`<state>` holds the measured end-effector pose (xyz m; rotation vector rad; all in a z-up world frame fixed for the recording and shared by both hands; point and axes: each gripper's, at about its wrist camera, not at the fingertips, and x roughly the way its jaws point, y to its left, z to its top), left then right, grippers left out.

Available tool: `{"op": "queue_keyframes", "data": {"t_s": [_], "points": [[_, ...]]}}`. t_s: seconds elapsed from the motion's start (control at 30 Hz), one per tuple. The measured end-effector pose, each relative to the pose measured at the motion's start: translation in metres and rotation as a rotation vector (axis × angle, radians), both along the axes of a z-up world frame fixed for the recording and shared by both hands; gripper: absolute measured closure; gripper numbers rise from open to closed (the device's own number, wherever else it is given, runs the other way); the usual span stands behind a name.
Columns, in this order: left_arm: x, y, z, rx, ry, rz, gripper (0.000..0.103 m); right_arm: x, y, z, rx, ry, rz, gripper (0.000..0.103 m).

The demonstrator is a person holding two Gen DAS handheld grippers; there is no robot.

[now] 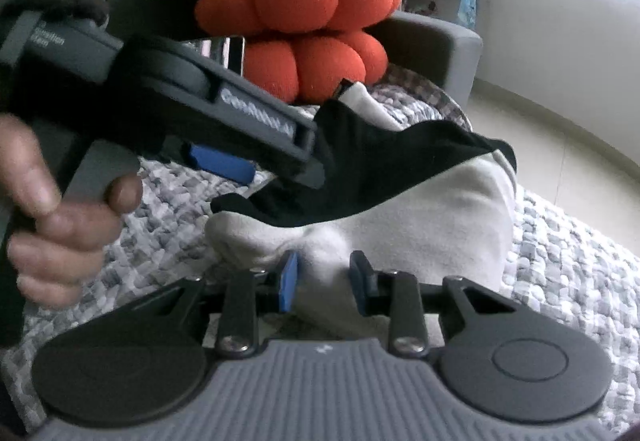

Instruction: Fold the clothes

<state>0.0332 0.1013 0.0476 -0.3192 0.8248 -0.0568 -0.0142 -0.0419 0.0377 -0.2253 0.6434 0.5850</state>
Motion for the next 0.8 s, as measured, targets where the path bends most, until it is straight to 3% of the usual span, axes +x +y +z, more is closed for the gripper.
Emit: {"op": "queue_keyframes", "data": {"t_s": [0.27, 0.47, 0.63, 0.8], "points": [[0.004, 0.003, -0.002, -0.026, -0.014, 0.03, 0.083, 0.012, 0.0, -0.003, 0.059, 0.019, -0.02, 0.069], [0.002, 0.004, 0.006, -0.04, -0.065, 0.035, 0.085, 0.019, -0.003, 0.0, 0.134, 0.047, -0.053, 0.069], [0.009, 0.006, -0.004, -0.023, -0.013, 0.04, 0.084, 0.021, 0.003, -0.003, 0.126, 0.061, -0.062, 0.069], [0.01, 0.018, -0.006, -0.099, 0.007, 0.05, 0.083, 0.021, -0.006, 0.005, 0.162, 0.066, -0.076, 0.072]]}}
